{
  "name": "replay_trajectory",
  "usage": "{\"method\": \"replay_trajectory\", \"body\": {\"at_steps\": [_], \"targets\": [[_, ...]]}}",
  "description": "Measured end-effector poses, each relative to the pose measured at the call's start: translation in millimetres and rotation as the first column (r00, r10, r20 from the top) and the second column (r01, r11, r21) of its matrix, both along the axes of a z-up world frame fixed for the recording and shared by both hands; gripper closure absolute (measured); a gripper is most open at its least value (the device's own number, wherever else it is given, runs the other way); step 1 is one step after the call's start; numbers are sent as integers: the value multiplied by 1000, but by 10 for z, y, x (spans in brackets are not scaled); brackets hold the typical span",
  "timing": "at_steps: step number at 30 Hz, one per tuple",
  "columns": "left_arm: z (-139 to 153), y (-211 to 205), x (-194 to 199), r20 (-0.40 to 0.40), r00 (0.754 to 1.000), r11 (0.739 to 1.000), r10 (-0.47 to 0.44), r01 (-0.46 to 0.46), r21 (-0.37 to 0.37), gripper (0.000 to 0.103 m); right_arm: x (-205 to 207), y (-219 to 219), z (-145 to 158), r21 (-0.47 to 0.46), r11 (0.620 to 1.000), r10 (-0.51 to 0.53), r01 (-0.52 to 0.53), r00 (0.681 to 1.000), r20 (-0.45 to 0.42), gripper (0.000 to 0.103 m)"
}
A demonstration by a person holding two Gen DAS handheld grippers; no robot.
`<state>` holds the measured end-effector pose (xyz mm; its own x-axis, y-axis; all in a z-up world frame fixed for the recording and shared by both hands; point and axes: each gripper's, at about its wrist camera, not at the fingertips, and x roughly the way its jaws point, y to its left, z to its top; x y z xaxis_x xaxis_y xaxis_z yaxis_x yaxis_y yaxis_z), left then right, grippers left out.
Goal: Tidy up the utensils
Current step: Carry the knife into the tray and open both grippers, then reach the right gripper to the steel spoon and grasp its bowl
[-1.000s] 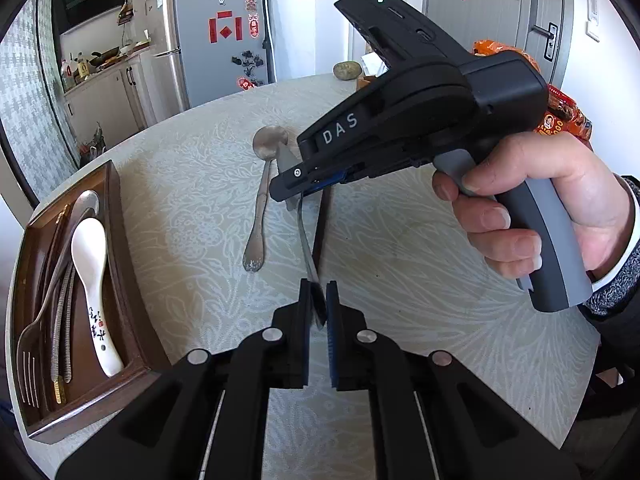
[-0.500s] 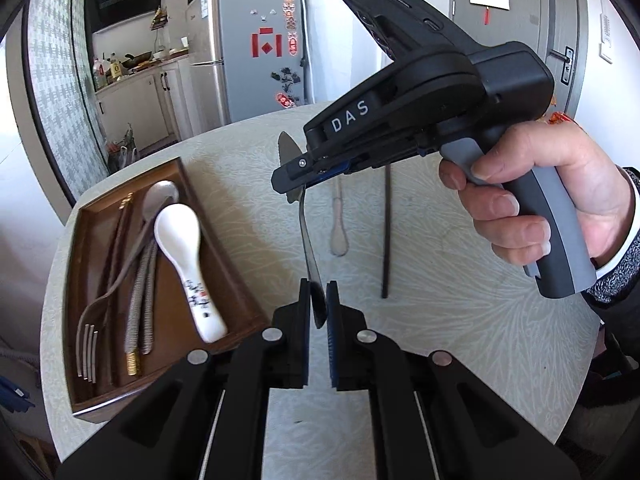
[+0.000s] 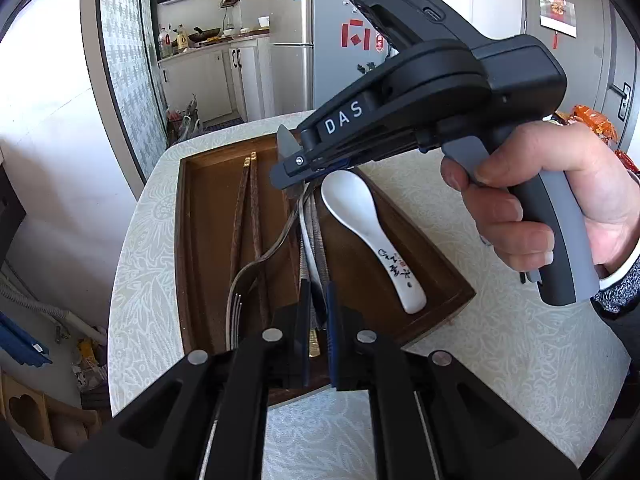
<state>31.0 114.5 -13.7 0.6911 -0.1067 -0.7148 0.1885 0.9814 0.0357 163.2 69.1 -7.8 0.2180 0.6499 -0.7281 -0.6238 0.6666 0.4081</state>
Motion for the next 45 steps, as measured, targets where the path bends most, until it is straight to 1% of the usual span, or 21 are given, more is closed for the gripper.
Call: {"method": "replay_trajectory", "body": {"at_steps": [5, 7, 8, 9, 10, 11, 12, 13, 14, 16, 17, 19, 21, 24, 26, 29, 32, 36, 39, 41, 45], "targets": [[-101, -12, 64, -15, 1000, 1000, 8, -8, 13, 94, 24, 98, -94, -36, 999, 15, -15, 1000, 7, 88], [-98, -12, 66, -11, 1000, 1000, 12, -12, 15, 94, 5, 122, -94, -29, 999, 42, -42, 999, 0, 86], [-93, -9, 62, -12, 1000, 1000, 14, -14, 11, 90, -9, 122, -88, -25, 998, 51, -51, 999, 0, 82], [-97, -12, 67, -15, 1000, 1000, 16, -16, 12, 87, -36, 116, -65, -29, 998, 56, -56, 998, 8, 70], [-99, -18, 65, -12, 1000, 1000, 16, -16, 15, 86, -66, 97, -39, -33, 998, 58, -58, 998, 20, 62], [-98, -13, 76, -6, 1000, 1000, 17, -17, 20, 79, -98, 79, -4, -35, 997, 64, -63, 997, 35, 60], [-88, -17, 52, 8, 1000, 1000, 18, -18, 23, 62, -131, 45, 37, -34, 997, 70, -69, 996, 49, 56], [-67, -21, 23, 27, 999, 999, 23, -24, 26, 55, -155, 2, 74, -33, 997, 73, -71, 996, 57, 51], [-45, -30, -13, 42, 999, 999, 27, -29, 28, 49, -175, -58, 113, -25, 997, 76, -74, 995, 60, 48], [34, -53, -74, 71, 997, 1000, 19, -20, 15, 45, -197, -235, 183, -12, 997, 79, -78, 994, 73, 42], [82, -66, -103, 87, 996, 1000, 17, -18, 7, 39, -203, -338, 219, -22, 998, 69, -67, 993, 95, 39], [159, -125, -129, 106, 994, 1000, 5, -4, -6, 37, -177, -605, 280, -45, 999, 35, -29, 990, 133, 39], [228, -222, -135, 117, 993, 999, -20, 24, -36, 32, -96, -931, 313, -46, 999, -16, 23, 990, 143, 39], [268, -450, -83, 114, 991, 994, -73, 82, -71, 30, 64, -1428, 315, -53, 992, -109, 118, 982, 153, 39], [255, -637, -12, 100, 989, 989, -110, 119, -90, 30, 189, -1743, 232, -69, 977, -194, 204, 973, 126, 39], [185, -931, 181, 70, 986, 983, -150, 156, -93, 30, 310, -2064, 84, -74, 955, -279, 287, 955, 103, 39], [129, -1219, 346, 48, 980, 977, -194, 198, -82, 30, 394, -2214, -45, -120, 933, -326, 341, 937, 125, 39], [54, -1481, 519, 30, 973, 972, -228, 229, -57, 29, 466, -2240, -158, -155, 921, -337, 358, 931, 142, 39], [-30, -1581, 643, 8, 974, 973, -226, 226, -47, 29, 502, -2265, -233, -159, 924, -327, 348, 934, 142, 39], [-75, -1602, 684, 8, 975, 975, -221, 221, -28, 29, 503, -2276, -254, -166, 923, -326, 348, 933, 151, 43], [-163, -1578, 711, 1, 974, 974, -225, 225, -39, 29, 510, -2271, -292, -158, 929, -312, 333, 939, 147, 50]]}}
